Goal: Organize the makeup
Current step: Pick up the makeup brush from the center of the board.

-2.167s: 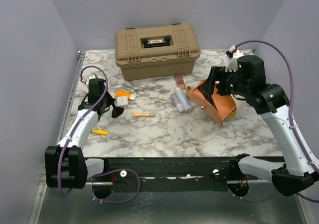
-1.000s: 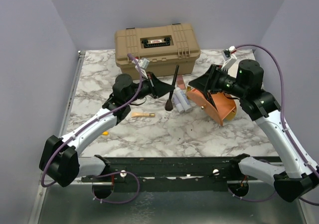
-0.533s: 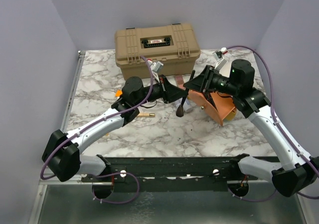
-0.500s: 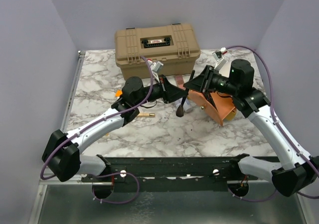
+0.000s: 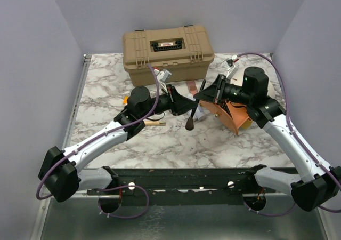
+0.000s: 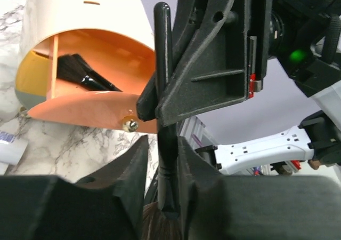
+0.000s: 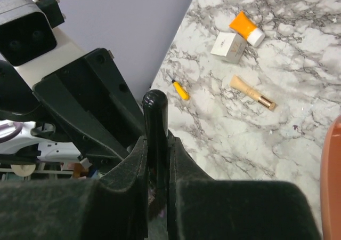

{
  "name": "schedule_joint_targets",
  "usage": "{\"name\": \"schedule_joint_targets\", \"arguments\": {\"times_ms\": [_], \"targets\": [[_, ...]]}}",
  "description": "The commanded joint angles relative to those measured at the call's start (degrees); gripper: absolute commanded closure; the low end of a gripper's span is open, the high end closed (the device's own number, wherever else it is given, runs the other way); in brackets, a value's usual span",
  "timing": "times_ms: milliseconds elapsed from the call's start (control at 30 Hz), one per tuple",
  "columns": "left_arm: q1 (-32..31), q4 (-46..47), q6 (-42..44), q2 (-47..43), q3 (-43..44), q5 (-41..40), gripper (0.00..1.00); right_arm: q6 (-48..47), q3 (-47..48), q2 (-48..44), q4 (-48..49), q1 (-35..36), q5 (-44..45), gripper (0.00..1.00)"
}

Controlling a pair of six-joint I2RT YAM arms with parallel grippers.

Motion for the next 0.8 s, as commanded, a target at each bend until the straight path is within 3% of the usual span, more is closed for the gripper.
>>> {"name": "schedule_joint_targets", "arguments": {"times_ms": [0, 67, 133, 233, 267, 600, 767], "targets": [[0.6, -7.0, 6.0, -1.5, 1.1, -4.7, 0.64, -1.7, 1.3, -2.0, -4.0, -0.2, 0.5, 1.0], [0.6, -8.8, 7.1, -1.7, 1.8, -6.1, 0.34, -2.5, 2.3, -1.9, -5.5, -0.2, 1.3, 1.0], [0.5, -10.7, 8.6, -2.2, 2.1, -7.7, 0.29, -3.3, 2.9, -1.9, -6.3, -0.2, 1.9, 1.0], [0.5, -13.2, 10.3, -2.8, 2.1, -9.9, 0.05, -3.9, 2.9, -2.0, -6.5, -0.2, 3.4, 1.0], [0.6, -14.6, 10.8, -3.0, 2.3, -10.8, 0.01, -4.2, 3.1, -1.9, -6.8, -0.2, 4.1, 1.0], [0.6, -38.2, 20.9, -3.1, 17.2, -27.4, 0.01, -13.1, 12.3, -2.3, -18.1, -0.2, 13.9, 1.0], [0.7, -43.6, 25.1, -4.3, 19.4, -42.0, 0.01, -19.2, 22.1, -0.5, -28.8, -0.2, 24.8, 1.0]]}}
